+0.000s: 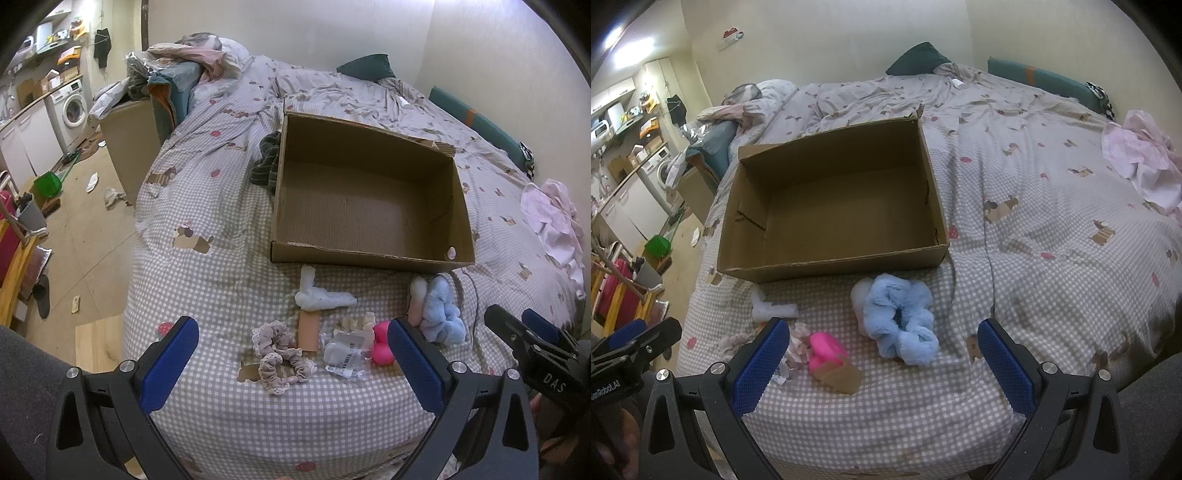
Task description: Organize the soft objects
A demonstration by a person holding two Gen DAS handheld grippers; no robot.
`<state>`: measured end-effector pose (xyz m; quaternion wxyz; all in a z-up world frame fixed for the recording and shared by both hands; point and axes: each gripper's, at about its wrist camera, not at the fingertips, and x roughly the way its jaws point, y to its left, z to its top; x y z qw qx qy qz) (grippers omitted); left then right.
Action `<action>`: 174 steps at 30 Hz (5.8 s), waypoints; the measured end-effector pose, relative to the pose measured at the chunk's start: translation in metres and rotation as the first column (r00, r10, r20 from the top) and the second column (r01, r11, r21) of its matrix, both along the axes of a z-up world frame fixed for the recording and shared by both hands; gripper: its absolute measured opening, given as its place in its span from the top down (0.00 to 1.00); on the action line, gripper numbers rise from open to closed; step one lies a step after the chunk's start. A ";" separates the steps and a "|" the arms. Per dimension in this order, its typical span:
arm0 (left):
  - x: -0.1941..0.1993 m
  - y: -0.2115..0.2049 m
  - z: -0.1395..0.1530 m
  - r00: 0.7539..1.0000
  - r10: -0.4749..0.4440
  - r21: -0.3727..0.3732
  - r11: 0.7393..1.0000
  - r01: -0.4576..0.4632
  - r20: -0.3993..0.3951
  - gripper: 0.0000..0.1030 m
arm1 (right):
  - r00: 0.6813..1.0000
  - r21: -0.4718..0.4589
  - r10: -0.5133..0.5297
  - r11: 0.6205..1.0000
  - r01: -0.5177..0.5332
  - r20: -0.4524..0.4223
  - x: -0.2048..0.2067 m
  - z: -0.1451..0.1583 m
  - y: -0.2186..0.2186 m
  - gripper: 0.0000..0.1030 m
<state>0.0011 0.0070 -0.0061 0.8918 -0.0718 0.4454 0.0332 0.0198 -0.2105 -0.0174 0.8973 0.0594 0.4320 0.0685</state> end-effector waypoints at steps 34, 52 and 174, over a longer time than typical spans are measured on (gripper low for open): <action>0.011 -0.002 0.008 0.997 -0.038 -0.004 0.999 0.038 -0.064 0.01 | 0.999 0.075 -0.006 0.997 0.009 -0.043 0.009 0.007 -0.007 0.00; 0.060 0.064 -0.071 0.889 0.159 -0.081 0.974 -0.213 -0.429 0.18 | 0.929 0.167 0.018 0.985 0.048 -0.370 0.091 -0.051 -0.031 0.00; 0.176 -0.027 -0.033 0.989 -0.121 0.029 0.992 0.124 -0.085 0.89 | 0.954 0.194 0.158 0.975 -0.110 -0.254 0.164 -0.051 0.019 0.70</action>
